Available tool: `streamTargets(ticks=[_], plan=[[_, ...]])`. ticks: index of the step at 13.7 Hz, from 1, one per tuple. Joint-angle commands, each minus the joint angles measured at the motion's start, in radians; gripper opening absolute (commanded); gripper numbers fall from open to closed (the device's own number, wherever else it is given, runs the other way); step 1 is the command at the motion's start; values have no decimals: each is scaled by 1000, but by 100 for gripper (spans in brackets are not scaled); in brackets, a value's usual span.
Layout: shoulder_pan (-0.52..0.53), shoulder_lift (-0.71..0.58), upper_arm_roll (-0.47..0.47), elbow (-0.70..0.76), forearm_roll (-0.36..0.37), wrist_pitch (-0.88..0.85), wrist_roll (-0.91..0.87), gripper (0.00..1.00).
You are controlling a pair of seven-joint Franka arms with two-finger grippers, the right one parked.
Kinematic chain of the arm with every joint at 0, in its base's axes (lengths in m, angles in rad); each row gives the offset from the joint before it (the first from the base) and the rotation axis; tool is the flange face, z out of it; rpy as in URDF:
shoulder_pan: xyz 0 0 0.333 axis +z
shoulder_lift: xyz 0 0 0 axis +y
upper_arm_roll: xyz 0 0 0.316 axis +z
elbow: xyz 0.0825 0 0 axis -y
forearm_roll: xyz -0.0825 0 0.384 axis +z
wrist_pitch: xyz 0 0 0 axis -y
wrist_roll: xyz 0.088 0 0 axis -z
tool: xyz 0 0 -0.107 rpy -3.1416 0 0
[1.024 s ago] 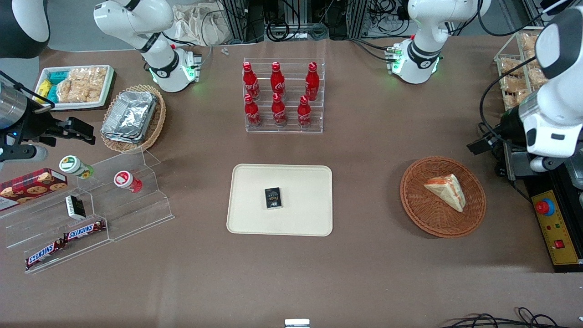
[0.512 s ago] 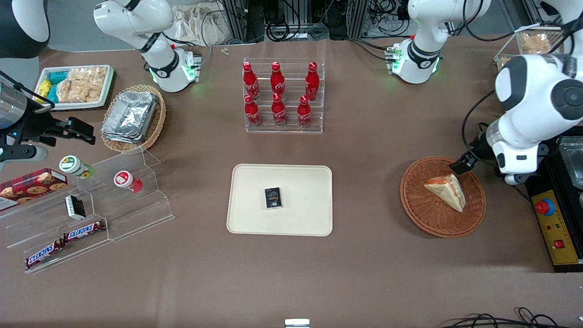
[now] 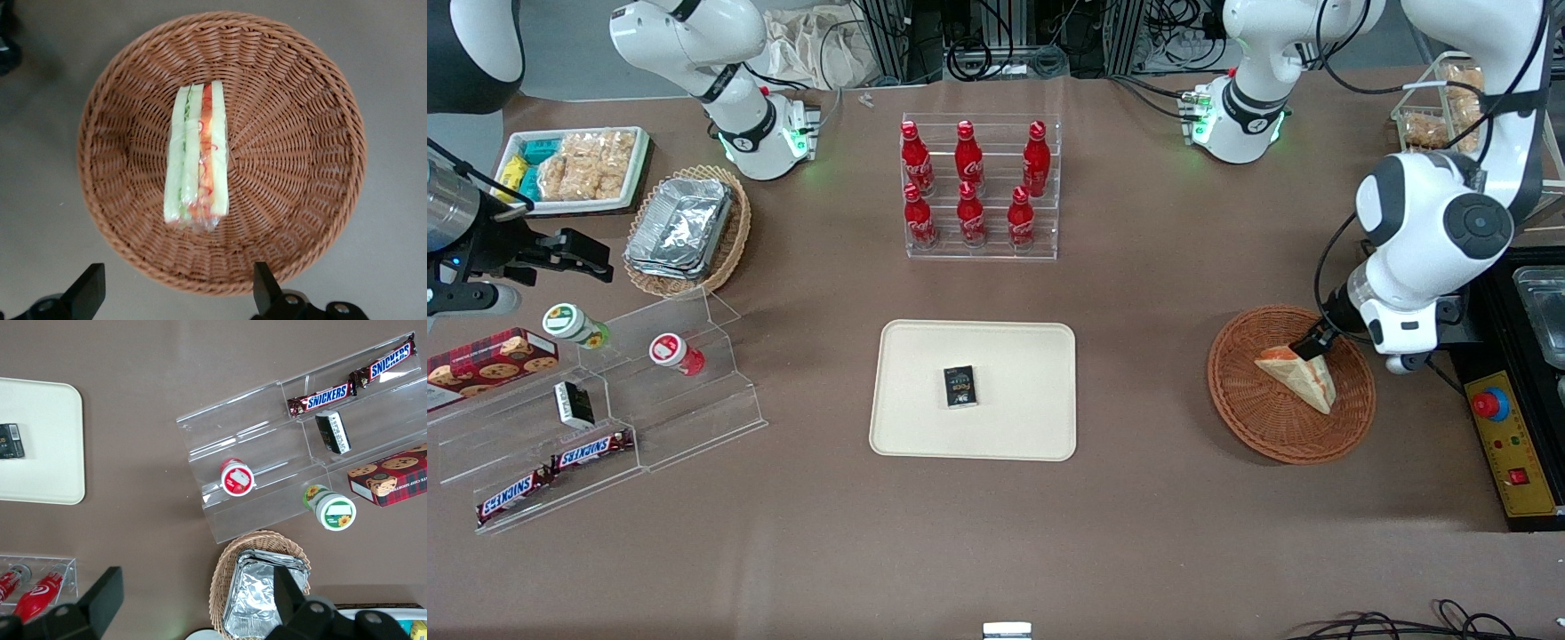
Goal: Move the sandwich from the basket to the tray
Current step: 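Lower the left gripper onto the wrapped sandwich and close on it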
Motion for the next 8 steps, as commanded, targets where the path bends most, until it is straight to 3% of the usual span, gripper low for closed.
streamTargets(ticks=[1,8], plan=[[12,46,7,-21,20,87,-21,100],[12,147,39,-24,68,200,-21,100]])
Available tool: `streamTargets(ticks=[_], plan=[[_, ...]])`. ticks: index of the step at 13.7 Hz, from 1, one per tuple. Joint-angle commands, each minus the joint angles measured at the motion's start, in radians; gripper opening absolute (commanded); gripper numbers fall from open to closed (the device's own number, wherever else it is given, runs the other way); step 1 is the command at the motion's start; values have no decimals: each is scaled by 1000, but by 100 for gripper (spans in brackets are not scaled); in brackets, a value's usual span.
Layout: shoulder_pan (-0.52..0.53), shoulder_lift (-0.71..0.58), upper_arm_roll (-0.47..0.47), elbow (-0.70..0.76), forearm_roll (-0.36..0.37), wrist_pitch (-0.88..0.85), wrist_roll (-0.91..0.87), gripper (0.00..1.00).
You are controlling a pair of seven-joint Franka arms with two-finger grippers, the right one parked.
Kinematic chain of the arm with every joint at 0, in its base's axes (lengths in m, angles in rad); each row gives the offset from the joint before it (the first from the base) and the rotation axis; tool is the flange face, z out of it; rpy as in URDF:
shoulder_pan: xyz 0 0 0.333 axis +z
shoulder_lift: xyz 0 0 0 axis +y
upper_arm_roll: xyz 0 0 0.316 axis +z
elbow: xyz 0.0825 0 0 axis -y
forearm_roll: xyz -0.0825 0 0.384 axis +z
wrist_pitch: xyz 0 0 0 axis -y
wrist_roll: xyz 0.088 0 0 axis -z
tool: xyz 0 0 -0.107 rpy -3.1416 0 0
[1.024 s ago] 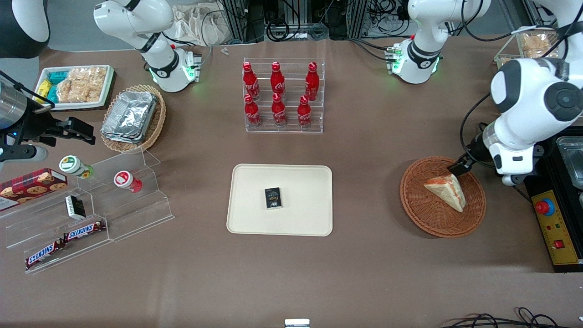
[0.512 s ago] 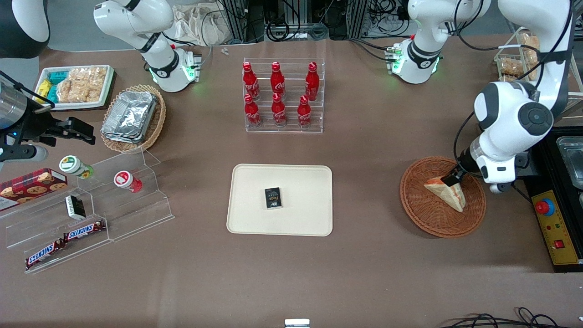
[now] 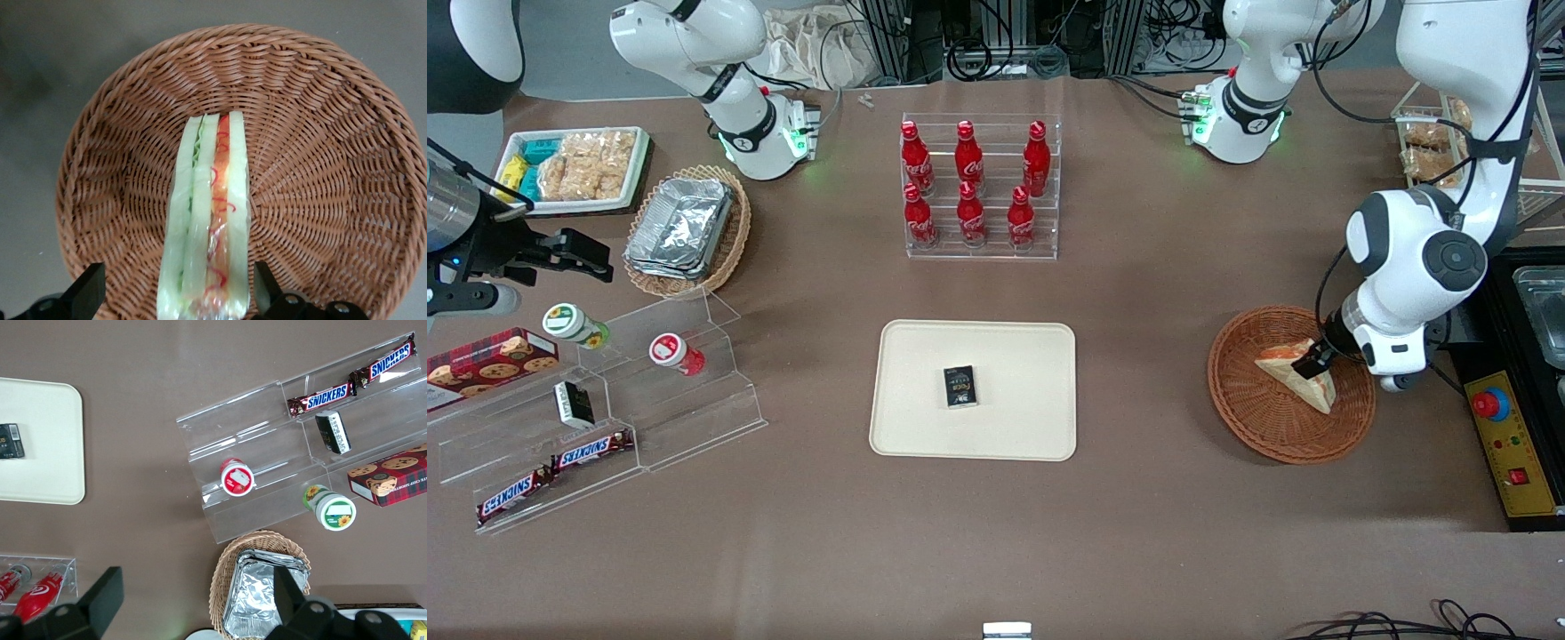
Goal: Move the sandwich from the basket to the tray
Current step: 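Lower the left gripper onto the wrapped sandwich and close on it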
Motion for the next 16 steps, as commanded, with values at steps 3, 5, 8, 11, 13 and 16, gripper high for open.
streamTargets(ticks=[3,5,8,11,13,16], plan=[[-2,43,6,-13,25,77,-23,100],[-2,60,6,-13,25,103,-23,99],[-3,66,5,-11,25,117,-47,46],[-3,56,5,-8,25,117,-46,0],[-3,10,3,-8,25,104,-44,0],[-9,-111,-4,7,24,-54,-21,0]])
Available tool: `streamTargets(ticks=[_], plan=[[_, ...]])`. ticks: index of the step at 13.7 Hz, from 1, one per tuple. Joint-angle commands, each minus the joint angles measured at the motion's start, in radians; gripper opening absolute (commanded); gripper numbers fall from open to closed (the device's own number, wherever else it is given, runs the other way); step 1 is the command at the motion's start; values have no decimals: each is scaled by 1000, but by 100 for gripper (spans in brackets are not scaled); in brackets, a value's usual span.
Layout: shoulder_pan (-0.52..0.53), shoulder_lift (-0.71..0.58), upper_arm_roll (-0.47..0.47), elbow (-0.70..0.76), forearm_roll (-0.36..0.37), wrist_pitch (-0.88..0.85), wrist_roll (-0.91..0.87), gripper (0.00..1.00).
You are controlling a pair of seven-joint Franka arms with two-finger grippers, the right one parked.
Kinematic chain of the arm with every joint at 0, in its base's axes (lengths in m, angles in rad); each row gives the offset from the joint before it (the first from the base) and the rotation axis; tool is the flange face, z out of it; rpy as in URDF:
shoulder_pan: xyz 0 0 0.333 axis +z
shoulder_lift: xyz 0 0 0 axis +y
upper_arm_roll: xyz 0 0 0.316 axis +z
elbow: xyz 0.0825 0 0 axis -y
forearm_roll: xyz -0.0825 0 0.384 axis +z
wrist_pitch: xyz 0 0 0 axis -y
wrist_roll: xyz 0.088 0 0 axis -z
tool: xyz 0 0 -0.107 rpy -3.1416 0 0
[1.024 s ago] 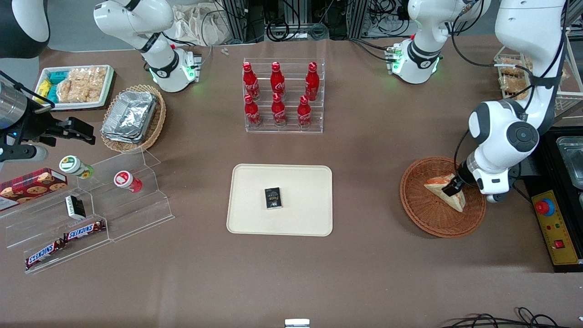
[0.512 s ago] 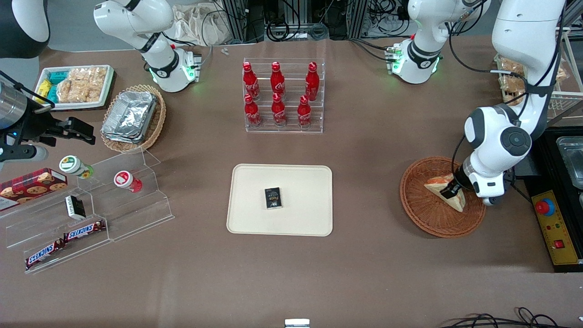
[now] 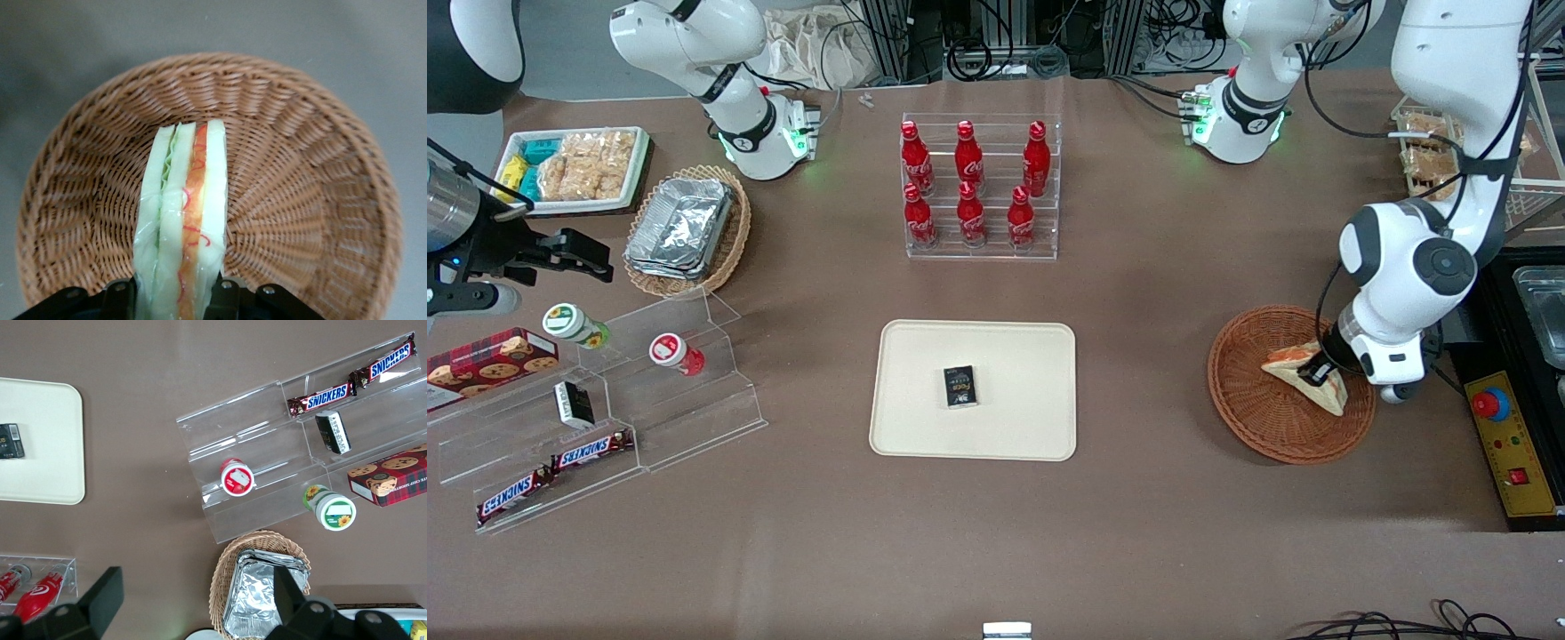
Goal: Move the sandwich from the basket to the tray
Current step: 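Lift the sandwich out of the basket with the left gripper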
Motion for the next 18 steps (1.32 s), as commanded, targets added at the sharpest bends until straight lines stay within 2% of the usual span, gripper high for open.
streamTargets(ticks=[1,4,8,11,16,18], plan=[[-14,-149,-4,11,18,-187,28,0],[-27,-225,-58,82,9,-421,159,0],[-27,-206,-193,264,2,-710,277,0],[-28,-176,-308,339,-50,-717,296,0],[-39,-7,-529,508,-32,-702,283,0],[-97,77,-543,586,-10,-695,283,0]])
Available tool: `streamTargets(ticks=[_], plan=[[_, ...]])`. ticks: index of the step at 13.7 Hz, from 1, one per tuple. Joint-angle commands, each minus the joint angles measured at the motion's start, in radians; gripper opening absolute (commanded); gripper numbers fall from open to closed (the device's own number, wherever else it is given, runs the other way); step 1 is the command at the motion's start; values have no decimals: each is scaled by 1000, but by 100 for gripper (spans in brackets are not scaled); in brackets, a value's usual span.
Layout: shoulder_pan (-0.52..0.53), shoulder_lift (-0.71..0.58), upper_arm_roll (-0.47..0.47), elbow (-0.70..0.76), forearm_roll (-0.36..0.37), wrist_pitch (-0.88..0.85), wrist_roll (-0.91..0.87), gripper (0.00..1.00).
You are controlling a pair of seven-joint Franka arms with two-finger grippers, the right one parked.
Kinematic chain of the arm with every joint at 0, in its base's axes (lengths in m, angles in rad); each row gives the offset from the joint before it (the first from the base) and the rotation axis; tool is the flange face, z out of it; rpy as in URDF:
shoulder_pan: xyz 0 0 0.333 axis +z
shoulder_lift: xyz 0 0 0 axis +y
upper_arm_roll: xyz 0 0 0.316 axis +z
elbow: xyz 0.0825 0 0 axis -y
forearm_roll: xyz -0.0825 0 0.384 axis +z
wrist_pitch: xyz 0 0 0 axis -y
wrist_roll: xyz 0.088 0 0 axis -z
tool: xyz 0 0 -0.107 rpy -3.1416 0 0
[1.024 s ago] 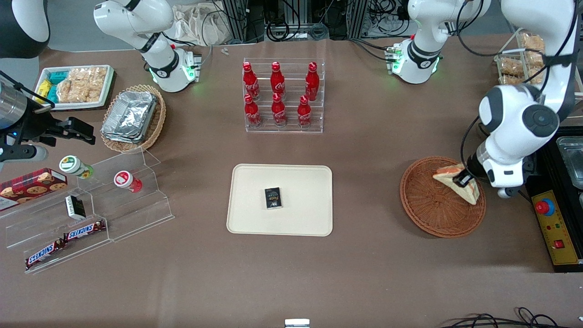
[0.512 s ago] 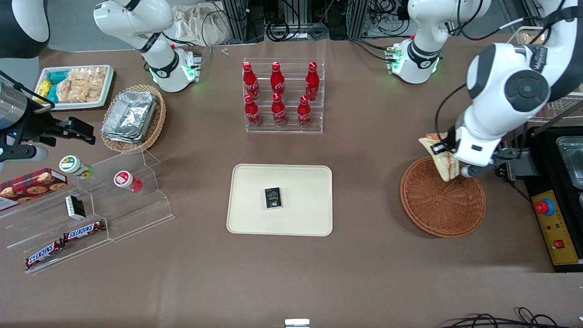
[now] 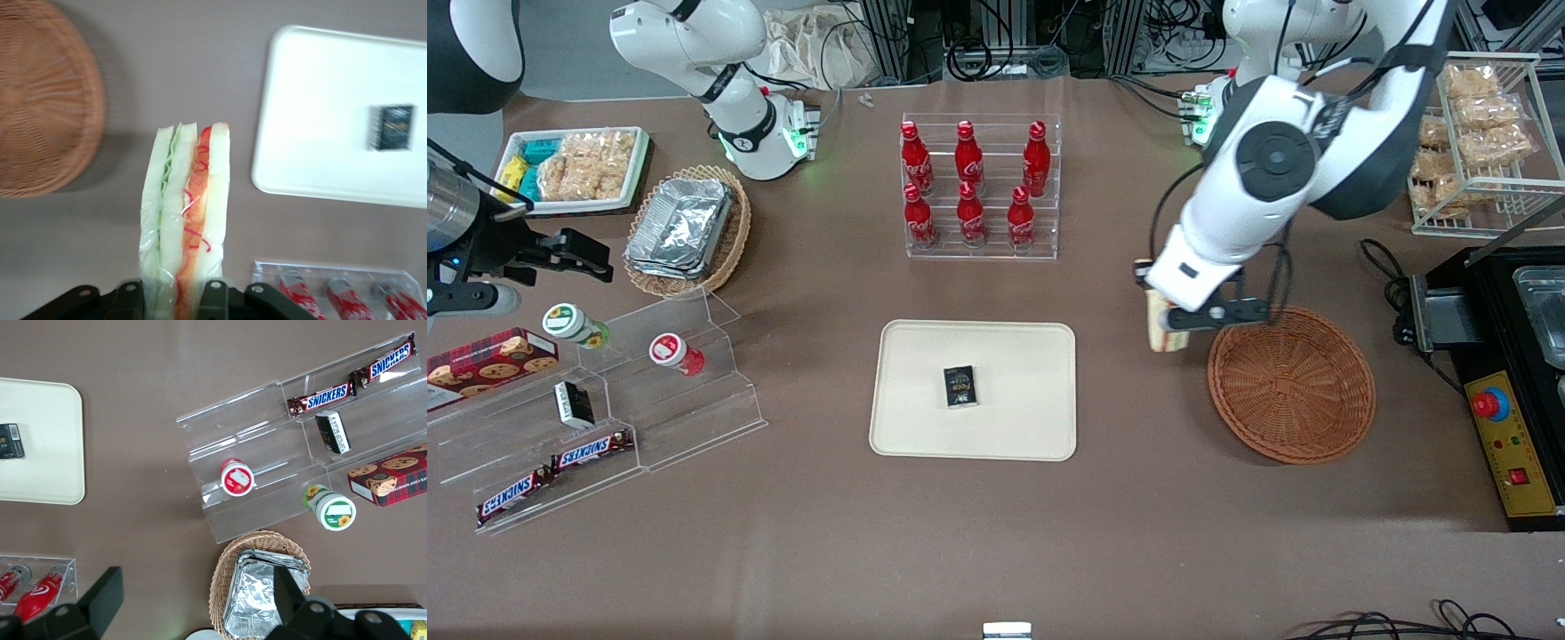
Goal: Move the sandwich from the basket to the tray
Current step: 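Carry the sandwich over the cream tray beside the black card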
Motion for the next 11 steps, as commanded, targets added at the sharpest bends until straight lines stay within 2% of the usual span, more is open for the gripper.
streamTargets(ticks=[1,3,6,9,11], plan=[[-66,154,-14,159,26,-15,7,0],[-129,237,-13,196,49,14,8,0],[-179,355,-11,200,166,179,-61,0],[-195,464,-11,200,337,319,-192,0],[-195,511,-11,200,400,362,-225,0]])
